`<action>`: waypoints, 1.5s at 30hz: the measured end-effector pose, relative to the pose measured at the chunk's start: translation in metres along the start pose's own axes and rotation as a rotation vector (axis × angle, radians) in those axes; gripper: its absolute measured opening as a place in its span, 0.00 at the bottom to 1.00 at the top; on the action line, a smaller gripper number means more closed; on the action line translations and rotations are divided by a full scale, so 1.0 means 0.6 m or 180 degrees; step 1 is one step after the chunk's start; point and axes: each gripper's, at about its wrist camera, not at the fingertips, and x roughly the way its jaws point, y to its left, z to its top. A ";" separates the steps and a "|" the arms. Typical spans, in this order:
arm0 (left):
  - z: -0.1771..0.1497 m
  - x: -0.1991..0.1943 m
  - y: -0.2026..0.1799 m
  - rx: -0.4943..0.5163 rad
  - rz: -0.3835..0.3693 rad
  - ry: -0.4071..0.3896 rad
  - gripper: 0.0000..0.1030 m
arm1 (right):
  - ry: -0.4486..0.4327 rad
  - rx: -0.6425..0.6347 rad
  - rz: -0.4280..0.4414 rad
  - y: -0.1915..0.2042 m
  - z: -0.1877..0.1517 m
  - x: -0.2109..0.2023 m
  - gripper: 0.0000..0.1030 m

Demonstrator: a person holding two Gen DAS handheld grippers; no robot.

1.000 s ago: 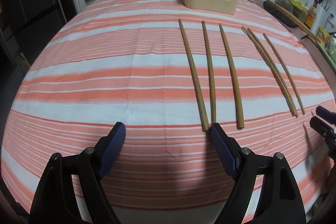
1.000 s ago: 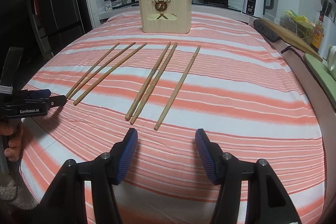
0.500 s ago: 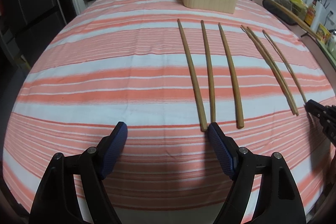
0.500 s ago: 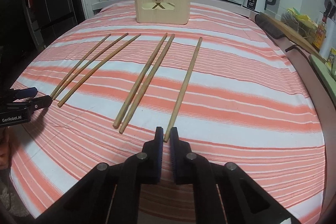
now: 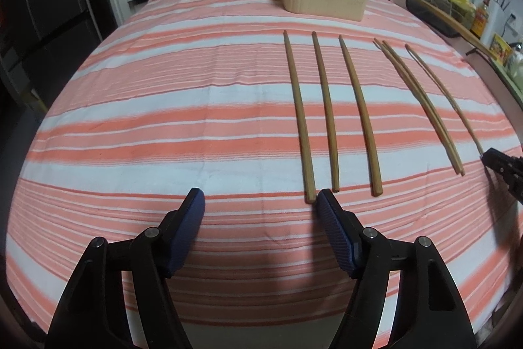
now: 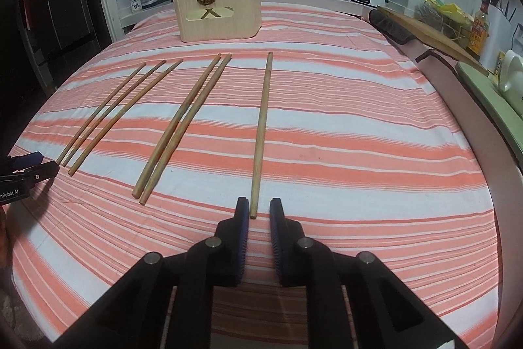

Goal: Organize utensils
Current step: 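Close the left tool on a chopstick while the right tool grasps another chopstick, then lift and carry both held chopsticks toward the cream box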

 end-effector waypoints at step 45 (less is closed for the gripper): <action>0.178 -0.264 0.021 0.0179 -0.0414 -0.1296 0.03 | -0.1261 -0.0234 0.0091 0.000 0.186 -0.239 0.05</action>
